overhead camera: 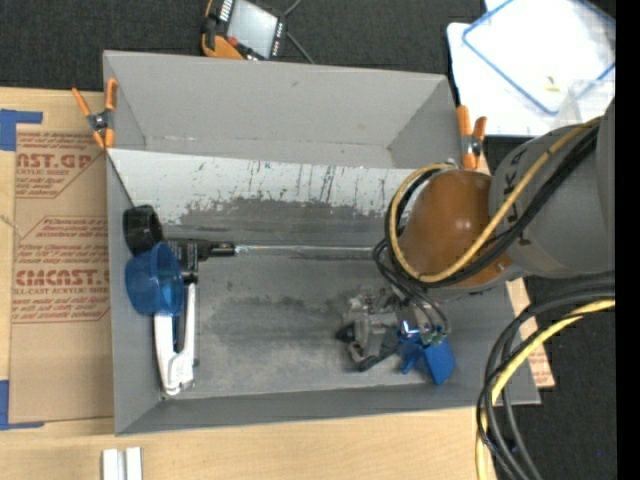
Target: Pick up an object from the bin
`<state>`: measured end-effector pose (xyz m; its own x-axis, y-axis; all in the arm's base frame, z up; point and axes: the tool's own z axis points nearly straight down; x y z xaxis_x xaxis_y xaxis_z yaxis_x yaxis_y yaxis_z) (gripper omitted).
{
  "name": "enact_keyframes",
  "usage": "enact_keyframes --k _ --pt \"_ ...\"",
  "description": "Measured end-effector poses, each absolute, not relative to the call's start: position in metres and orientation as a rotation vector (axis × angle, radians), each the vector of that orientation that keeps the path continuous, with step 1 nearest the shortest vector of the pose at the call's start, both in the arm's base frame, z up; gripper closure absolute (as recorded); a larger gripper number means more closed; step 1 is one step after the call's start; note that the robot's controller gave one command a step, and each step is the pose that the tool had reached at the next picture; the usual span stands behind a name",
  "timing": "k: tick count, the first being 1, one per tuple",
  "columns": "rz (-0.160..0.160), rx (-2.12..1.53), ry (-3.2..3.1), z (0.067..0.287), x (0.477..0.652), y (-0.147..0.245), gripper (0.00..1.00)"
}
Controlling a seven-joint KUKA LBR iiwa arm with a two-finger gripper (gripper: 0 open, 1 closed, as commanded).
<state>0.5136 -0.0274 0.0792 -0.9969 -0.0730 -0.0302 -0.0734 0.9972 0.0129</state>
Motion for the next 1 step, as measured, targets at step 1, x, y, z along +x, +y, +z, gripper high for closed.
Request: enact_keyframes --k 1 --pt "0.02 -0.18 3.118 0.0793 0.5103 -0.0298 1.0"
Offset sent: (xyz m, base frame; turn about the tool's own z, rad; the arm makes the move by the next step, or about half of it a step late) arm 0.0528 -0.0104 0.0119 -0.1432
